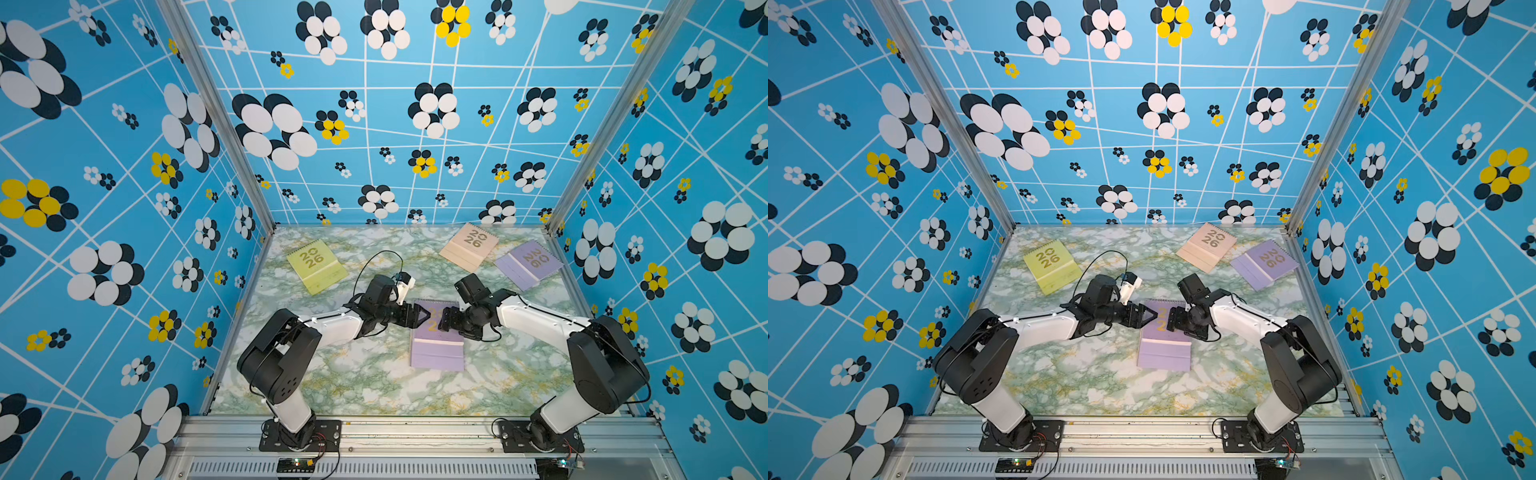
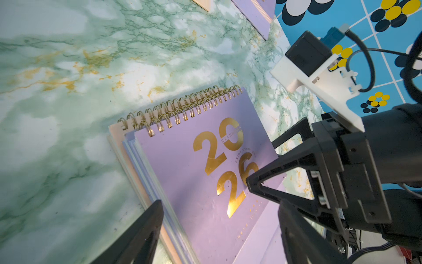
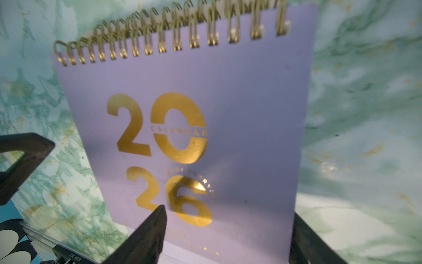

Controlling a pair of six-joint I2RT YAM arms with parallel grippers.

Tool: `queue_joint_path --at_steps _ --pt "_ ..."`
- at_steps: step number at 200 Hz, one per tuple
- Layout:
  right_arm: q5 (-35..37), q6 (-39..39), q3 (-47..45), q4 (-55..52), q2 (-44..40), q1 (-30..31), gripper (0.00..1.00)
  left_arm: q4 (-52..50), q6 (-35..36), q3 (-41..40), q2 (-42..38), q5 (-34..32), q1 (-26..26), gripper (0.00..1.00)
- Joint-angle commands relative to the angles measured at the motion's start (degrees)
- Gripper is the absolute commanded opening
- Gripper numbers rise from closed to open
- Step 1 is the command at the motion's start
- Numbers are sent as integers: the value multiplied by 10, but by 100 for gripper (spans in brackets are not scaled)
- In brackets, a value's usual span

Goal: Stack the calendars
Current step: Adjust the calendars at the calendar.

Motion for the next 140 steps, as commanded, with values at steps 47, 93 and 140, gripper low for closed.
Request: queue_joint_path --at_steps 47,93,140 --pt "12 -4 16 -24 -2 -19 80 14 -1 -14 -3 3 26 81" --pt "8 -11 19 -24 -1 -27 80 17 0 -18 -19 2 52 81" --pt "2 -11 29 -16 11 -25 80 14 4 -19 -22 4 59 81"
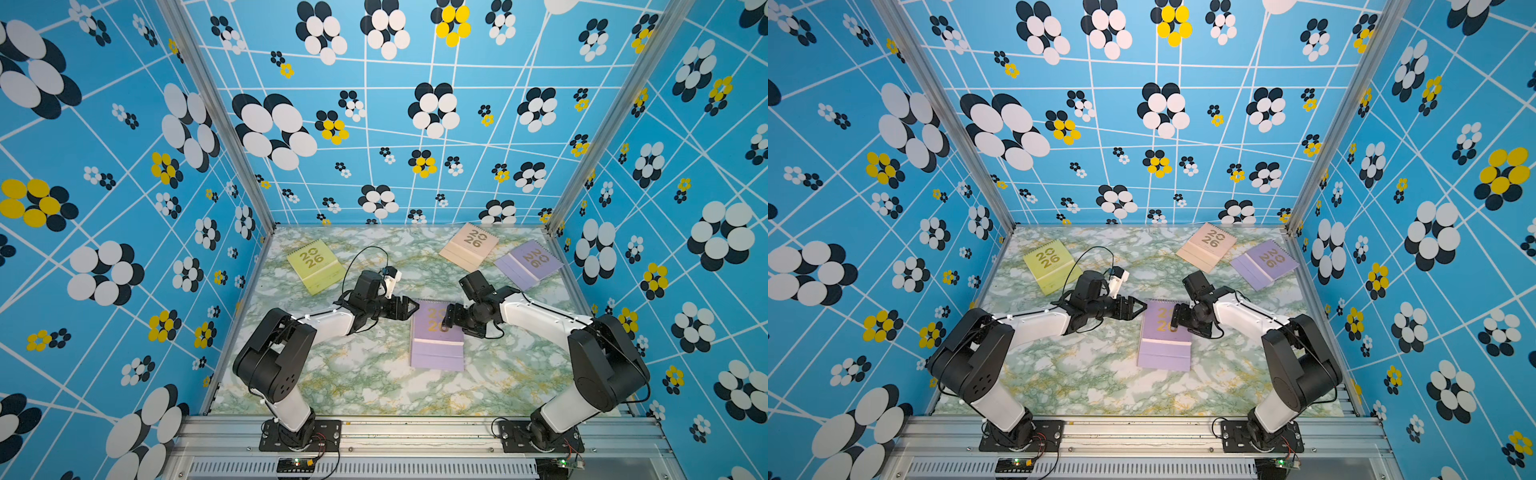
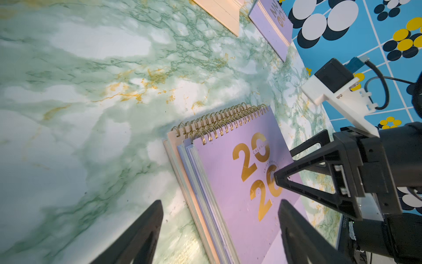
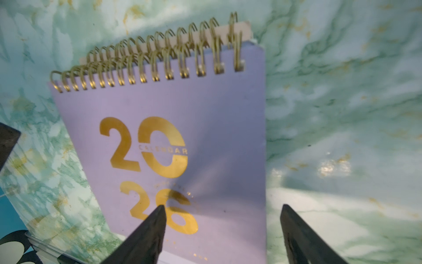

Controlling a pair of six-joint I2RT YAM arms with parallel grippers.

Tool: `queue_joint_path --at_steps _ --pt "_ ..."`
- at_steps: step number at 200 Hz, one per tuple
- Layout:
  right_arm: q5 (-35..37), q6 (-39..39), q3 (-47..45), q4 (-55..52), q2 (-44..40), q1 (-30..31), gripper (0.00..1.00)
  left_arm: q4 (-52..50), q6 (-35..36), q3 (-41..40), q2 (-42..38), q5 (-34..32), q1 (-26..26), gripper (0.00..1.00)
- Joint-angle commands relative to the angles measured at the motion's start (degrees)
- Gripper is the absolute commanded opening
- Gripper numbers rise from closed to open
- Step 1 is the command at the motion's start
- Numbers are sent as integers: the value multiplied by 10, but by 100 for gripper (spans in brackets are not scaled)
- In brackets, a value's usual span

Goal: Stack the calendars
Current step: Adjust the calendars at the calendar, then move the calendar to the center of the board.

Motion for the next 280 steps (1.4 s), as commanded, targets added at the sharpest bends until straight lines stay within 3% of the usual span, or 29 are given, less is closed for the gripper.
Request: queue_joint_path --at_steps 1,138,219,280 --pt "0 -9 21 -8 10 2 80 8 4 -8 -15 5 4 81" --pt "5 13 47 -6 33 25 80 11 3 -9 -14 7 10 81" --pt "8 -35 78 -23 4 -77 80 -4 14 10 -18 5 28 81" --pt "35 -70 205 -26 96 -170 79 -62 49 83 -16 -14 57 81"
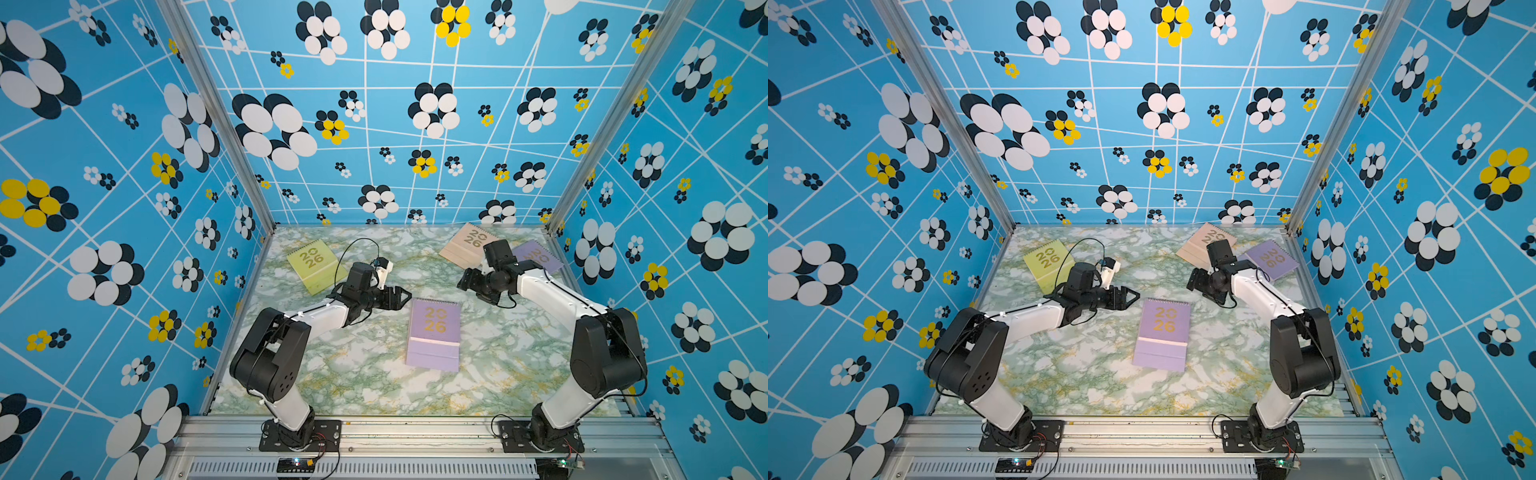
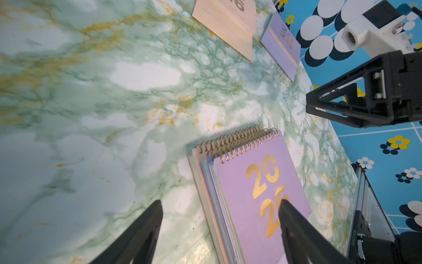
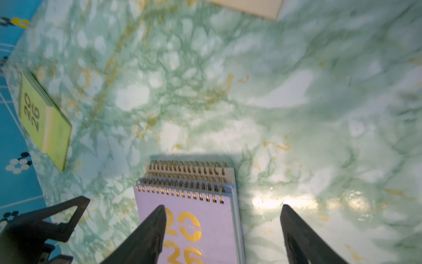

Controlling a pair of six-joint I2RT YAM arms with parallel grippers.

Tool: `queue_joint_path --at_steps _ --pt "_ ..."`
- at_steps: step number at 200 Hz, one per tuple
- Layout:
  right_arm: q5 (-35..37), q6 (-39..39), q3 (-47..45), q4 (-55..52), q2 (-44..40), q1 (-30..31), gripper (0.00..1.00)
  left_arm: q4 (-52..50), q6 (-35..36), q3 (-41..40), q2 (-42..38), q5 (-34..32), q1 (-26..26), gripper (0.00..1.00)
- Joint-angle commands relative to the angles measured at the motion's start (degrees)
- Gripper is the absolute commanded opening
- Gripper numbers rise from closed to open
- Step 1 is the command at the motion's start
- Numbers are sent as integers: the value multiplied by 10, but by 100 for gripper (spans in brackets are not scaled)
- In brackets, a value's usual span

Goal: Stack the calendars
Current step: Move the calendar to the center of the board.

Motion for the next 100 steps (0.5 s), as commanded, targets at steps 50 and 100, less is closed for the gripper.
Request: queue_joint_path --at_steps 50,100 --pt "60 -61 206 -29 173 -68 77 -45 31 79 4 -19 22 81" --pt "64 -69 398 -78 311 -120 75 -72 37 97 8 -24 28 81"
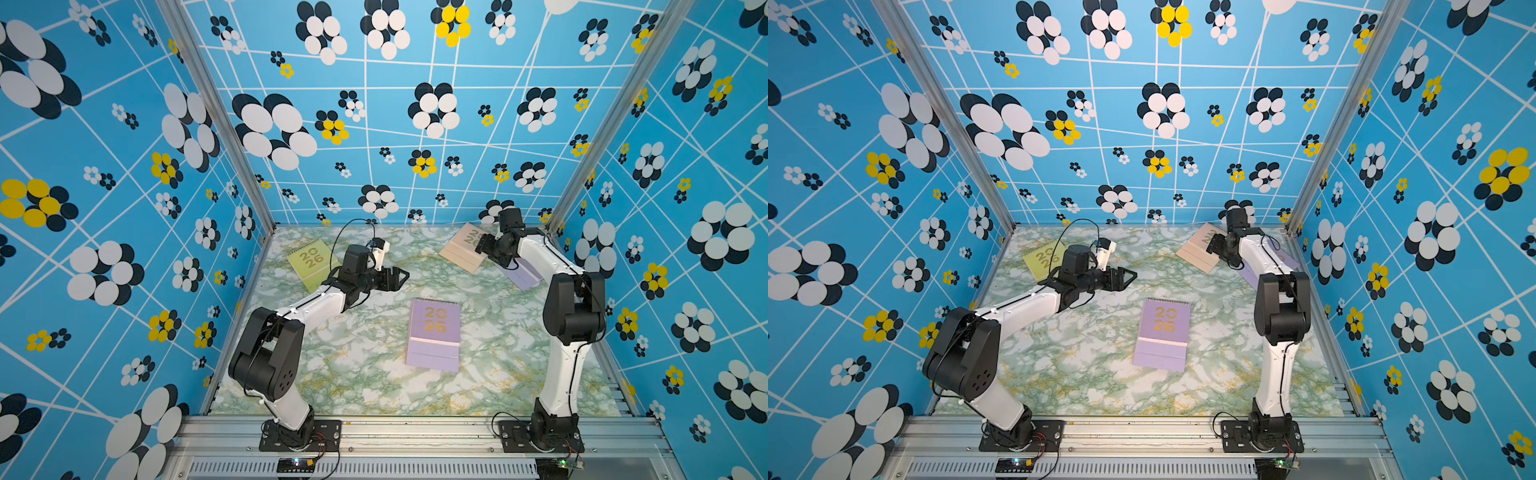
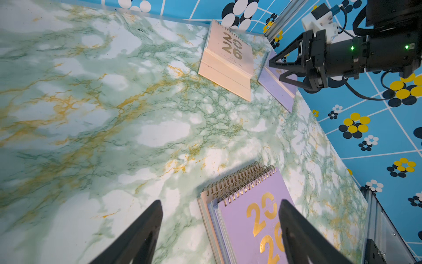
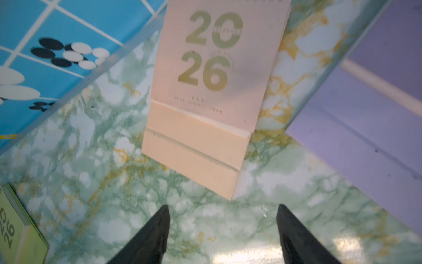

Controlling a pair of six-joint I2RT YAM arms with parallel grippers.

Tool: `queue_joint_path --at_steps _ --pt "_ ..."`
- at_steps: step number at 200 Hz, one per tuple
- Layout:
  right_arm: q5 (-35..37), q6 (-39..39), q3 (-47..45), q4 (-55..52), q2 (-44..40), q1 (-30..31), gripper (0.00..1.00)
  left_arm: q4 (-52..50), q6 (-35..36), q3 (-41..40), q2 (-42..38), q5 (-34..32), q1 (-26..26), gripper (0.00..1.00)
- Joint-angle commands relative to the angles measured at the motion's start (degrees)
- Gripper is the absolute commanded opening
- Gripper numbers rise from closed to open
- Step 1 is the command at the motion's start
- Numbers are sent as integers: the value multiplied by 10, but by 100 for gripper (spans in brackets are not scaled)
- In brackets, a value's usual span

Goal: Stack the calendars
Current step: Move the calendar to the center of the board.

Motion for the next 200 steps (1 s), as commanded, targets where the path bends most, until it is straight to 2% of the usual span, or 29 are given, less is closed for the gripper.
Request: queue_joint_path --at_steps 1,81,200 --pt "14 -13 73 -50 57 -15 75 -32 14 18 8 -8 6 82" --pt "20 -24 273 -110 206 -24 74 -54 15 24 10 -11 7 82" --pt "-8 -23 381 -143 308 -24 72 -65 10 17 5 -11 7 81"
